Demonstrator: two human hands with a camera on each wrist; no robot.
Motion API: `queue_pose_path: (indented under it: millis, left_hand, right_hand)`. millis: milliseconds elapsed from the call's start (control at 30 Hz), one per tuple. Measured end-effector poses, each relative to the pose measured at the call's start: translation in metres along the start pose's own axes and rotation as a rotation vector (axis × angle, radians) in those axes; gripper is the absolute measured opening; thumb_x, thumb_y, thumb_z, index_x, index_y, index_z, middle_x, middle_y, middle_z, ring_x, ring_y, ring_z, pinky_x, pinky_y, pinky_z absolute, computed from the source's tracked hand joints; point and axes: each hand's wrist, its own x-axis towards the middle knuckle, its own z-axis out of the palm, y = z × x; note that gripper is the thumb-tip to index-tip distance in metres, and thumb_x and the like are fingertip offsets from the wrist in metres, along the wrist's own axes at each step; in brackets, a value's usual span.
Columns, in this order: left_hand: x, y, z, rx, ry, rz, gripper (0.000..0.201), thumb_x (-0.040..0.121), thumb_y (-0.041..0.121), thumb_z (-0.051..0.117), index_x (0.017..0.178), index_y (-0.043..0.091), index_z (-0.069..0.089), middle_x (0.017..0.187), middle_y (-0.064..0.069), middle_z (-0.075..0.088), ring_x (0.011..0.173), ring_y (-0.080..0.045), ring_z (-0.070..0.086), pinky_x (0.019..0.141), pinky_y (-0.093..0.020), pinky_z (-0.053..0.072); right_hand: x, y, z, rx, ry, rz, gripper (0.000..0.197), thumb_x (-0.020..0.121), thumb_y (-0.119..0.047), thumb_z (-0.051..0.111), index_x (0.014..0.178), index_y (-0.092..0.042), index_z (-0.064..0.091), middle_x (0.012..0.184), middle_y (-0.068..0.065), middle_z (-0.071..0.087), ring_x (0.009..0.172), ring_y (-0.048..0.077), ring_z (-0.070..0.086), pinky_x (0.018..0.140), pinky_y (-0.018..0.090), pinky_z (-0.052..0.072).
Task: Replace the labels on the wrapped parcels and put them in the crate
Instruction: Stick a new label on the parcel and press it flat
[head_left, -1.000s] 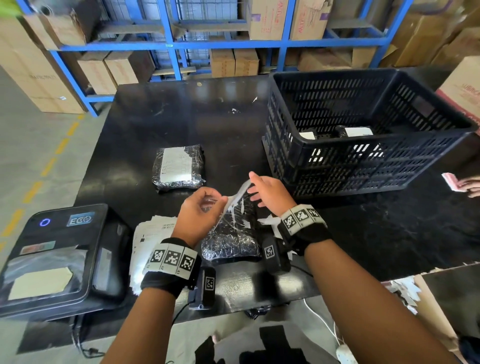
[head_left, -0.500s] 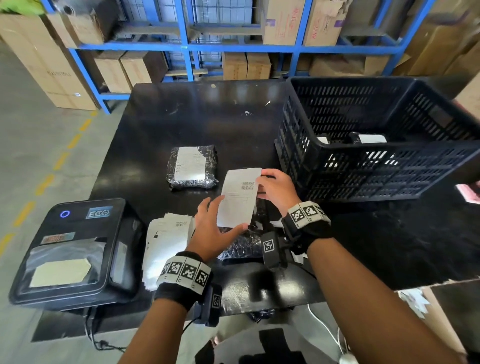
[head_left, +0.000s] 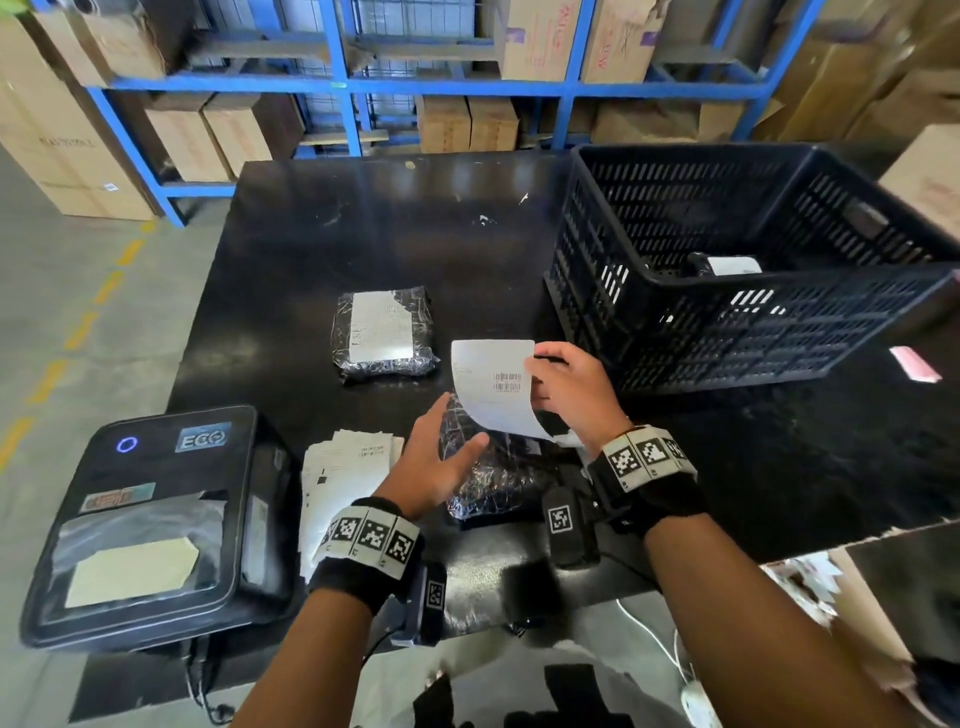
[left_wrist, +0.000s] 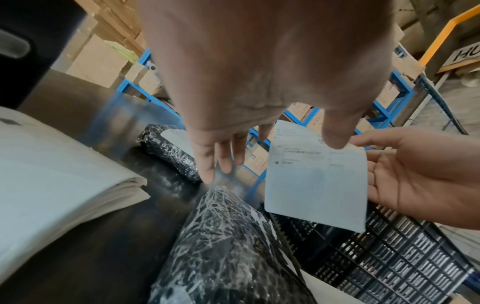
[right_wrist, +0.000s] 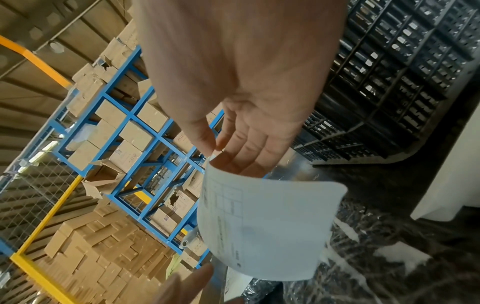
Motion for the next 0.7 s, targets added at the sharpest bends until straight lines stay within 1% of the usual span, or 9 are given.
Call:
queue_pose_path:
  millis: [67, 133, 200, 300, 400, 500, 533, 633, 700]
  left_hand:
    - [0.006, -0.002, 0.002, -0.086, -0.001, -0.015, 0.065, 0.086, 0.052, 0.059, 0.139, 0.024, 0.033, 0.138, 0.003, 0.046, 0.123, -0.008, 0.047, 0.105, -0.03, 0.042]
    - [0.007, 0.004, 0.003, -0.202, 0.01, 0.003, 0.036, 0.096, 0.02, 0.054, 0.128, 0.024, 0.039, 0.124, 0.004, 0.055, 0.111, -0.004, 0.055, 0.092, -0.014, 0.047]
    - [0.008, 0.008, 0.003, -0.264, 0.021, 0.008, 0.037, 0.096, 0.008, 0.05, 0.131, 0.019, 0.041, 0.122, 0.002, 0.058, 0.113, -0.011, 0.057, 0.093, -0.018, 0.047]
    - [0.012, 0.006, 0.003, -0.252, 0.007, -0.028, 0.041, 0.096, 0.007, 0.05, 0.135, 0.016, 0.042, 0.123, 0.004, 0.058, 0.112, -0.009, 0.056, 0.098, -0.025, 0.045]
    - [0.021, -0.001, 0.006, -0.203, -0.007, -0.063, 0.04, 0.095, 0.011, 0.052, 0.132, 0.025, 0.045, 0.123, 0.006, 0.061, 0.11, -0.007, 0.06, 0.098, -0.029, 0.048]
    - [0.029, -0.005, 0.011, -0.129, -0.026, -0.085, 0.043, 0.094, 0.014, 0.053, 0.132, 0.032, 0.045, 0.12, 0.013, 0.062, 0.104, -0.002, 0.061, 0.086, -0.016, 0.051]
    - [0.03, -0.006, 0.012, -0.115, -0.032, -0.098, 0.044, 0.094, 0.015, 0.054, 0.133, 0.033, 0.045, 0.121, 0.013, 0.062, 0.105, -0.002, 0.061, 0.086, -0.017, 0.051]
    - [0.038, -0.008, 0.016, -0.087, -0.039, -0.148, 0.047, 0.093, 0.017, 0.055, 0.135, 0.034, 0.043, 0.125, 0.01, 0.062, 0.11, -0.008, 0.06, 0.095, -0.035, 0.051]
    - [0.043, -0.008, 0.018, -0.061, -0.039, -0.182, 0.047, 0.093, 0.017, 0.054, 0.136, 0.033, 0.043, 0.125, 0.009, 0.062, 0.11, -0.01, 0.061, 0.094, -0.036, 0.052]
  right_hand:
    - [-0.006, 0.001, 0.001, 0.032, -0.011, 0.026, 0.008, 0.09, -0.017, 0.061, 0.094, -0.023, 0.063, 0.098, 0.005, 0.073, 0.093, 0.022, 0.071, 0.082, 0.043, 0.06]
    - [-0.011, 0.004, 0.002, 0.08, -0.025, 0.074, 0.007, 0.092, -0.014, 0.059, 0.096, -0.021, 0.061, 0.097, 0.006, 0.074, 0.091, 0.023, 0.072, 0.078, 0.042, 0.061]
    - [-0.012, 0.009, 0.002, 0.118, -0.023, 0.122, 0.007, 0.092, -0.014, 0.059, 0.096, -0.019, 0.061, 0.097, 0.008, 0.074, 0.091, 0.024, 0.072, 0.077, 0.043, 0.061]
    - [-0.006, 0.019, 0.002, 0.103, -0.011, 0.169, 0.008, 0.092, -0.015, 0.06, 0.099, -0.019, 0.062, 0.098, 0.007, 0.074, 0.091, 0.022, 0.072, 0.073, 0.04, 0.061]
    - [0.004, 0.031, 0.001, 0.053, -0.024, 0.208, 0.013, 0.092, -0.014, 0.059, 0.104, -0.016, 0.062, 0.098, 0.005, 0.074, 0.091, 0.02, 0.072, 0.072, 0.04, 0.061]
    - [0.016, 0.043, 0.0, 0.009, -0.02, 0.245, 0.014, 0.092, -0.014, 0.06, 0.105, -0.016, 0.062, 0.1, 0.006, 0.073, 0.091, 0.02, 0.072, 0.073, 0.043, 0.061]
    - [0.019, 0.046, 0.0, -0.004, -0.023, 0.256, 0.014, 0.092, -0.014, 0.06, 0.105, -0.017, 0.061, 0.1, 0.005, 0.073, 0.091, 0.02, 0.072, 0.074, 0.043, 0.061]
    - [0.029, 0.054, 0.0, -0.016, -0.049, 0.29, 0.013, 0.092, -0.013, 0.059, 0.104, -0.017, 0.061, 0.098, 0.005, 0.073, 0.089, 0.019, 0.072, 0.072, 0.041, 0.062]
    - [0.036, 0.059, 0.001, -0.035, -0.065, 0.307, 0.013, 0.092, -0.013, 0.059, 0.104, -0.017, 0.061, 0.097, 0.005, 0.073, 0.088, 0.018, 0.072, 0.069, 0.038, 0.061]
